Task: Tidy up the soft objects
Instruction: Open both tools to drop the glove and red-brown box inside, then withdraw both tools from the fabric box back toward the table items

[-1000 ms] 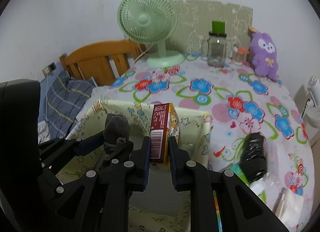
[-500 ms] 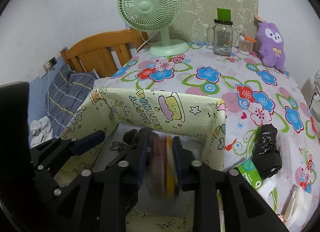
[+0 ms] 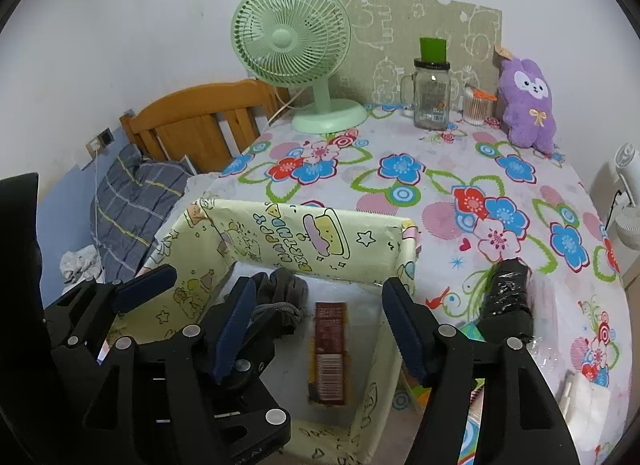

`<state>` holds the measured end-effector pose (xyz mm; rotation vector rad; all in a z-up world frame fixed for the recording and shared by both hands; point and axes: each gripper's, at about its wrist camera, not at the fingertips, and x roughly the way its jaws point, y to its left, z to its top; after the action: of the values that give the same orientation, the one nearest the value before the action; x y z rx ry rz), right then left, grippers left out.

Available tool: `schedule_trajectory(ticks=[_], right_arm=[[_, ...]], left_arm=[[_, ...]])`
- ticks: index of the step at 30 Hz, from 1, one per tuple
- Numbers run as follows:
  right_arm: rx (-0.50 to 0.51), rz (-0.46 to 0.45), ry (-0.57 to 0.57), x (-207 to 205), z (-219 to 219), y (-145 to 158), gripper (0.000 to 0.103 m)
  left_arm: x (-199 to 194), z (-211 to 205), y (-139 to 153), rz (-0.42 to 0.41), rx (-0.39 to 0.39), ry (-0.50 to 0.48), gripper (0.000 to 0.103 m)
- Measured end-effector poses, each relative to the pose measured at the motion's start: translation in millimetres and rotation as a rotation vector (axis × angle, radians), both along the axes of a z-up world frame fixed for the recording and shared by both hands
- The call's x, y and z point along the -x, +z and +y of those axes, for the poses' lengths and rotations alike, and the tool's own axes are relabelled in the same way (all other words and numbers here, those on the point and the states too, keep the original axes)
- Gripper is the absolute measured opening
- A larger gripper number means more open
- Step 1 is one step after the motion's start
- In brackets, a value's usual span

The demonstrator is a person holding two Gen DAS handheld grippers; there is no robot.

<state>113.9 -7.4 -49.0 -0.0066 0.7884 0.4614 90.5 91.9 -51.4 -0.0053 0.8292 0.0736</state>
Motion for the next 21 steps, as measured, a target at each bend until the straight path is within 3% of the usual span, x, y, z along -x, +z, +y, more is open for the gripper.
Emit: schedule_trajectory(ticks=[11,21], right_arm=[[-0.026,-0.054,-0.016,19,-25,21,0.085],[-0.041,-0.103,-0.044,36,-54,38,0.087]], left_arm=[[19,-20,23,-0.060,-0.016,0.009,0.093],[34,-48,41,-0.116,-0.029,-0.003,0.096]])
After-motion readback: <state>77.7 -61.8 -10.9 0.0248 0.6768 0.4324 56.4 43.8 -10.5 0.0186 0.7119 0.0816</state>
